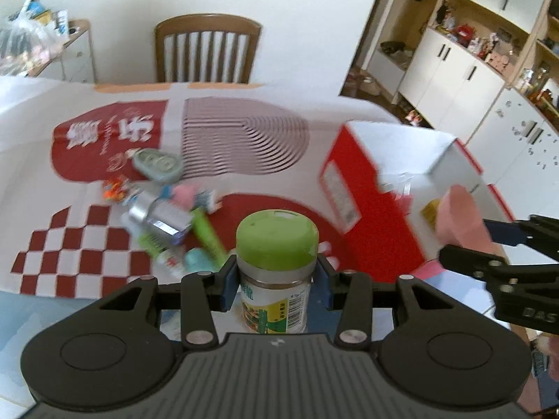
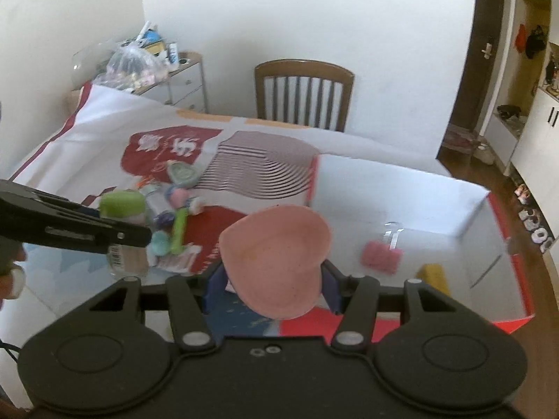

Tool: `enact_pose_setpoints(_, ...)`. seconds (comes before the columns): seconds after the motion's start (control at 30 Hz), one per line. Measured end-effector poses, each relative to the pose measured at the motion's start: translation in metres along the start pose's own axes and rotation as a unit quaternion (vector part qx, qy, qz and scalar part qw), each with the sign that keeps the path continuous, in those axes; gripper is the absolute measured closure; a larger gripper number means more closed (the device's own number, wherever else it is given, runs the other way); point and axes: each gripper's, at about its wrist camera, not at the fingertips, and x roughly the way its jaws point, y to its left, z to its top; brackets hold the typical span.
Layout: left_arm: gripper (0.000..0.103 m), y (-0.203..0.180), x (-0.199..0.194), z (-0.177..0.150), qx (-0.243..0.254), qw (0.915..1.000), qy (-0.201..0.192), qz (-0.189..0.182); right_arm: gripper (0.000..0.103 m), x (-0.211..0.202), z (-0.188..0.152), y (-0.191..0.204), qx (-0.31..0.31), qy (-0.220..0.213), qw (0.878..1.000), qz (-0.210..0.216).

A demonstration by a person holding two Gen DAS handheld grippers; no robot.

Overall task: Organize rigid objects
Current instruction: 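Carry the pink heart dish and green-lidded jar into the shoebox with both grippers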

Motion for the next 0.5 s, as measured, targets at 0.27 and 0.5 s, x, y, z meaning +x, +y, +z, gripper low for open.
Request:
enact_pose_setpoints(0.27, 0.060, -0.056, 0.003, 0.027, 0.016, 0.9996, -0.004, -0.022, 0.048, -0.001, 0.001, -0.048, 0.009, -0.001, 1.000, -0.016)
enact_pose_setpoints(0.5, 0.060, -0.099, 0.017, 0.049, 0.025, 0.9988, 0.002, -0.041, 0.048, 0.005, 0.001, -0.087, 0.019, 0.000, 1.000, -0.022)
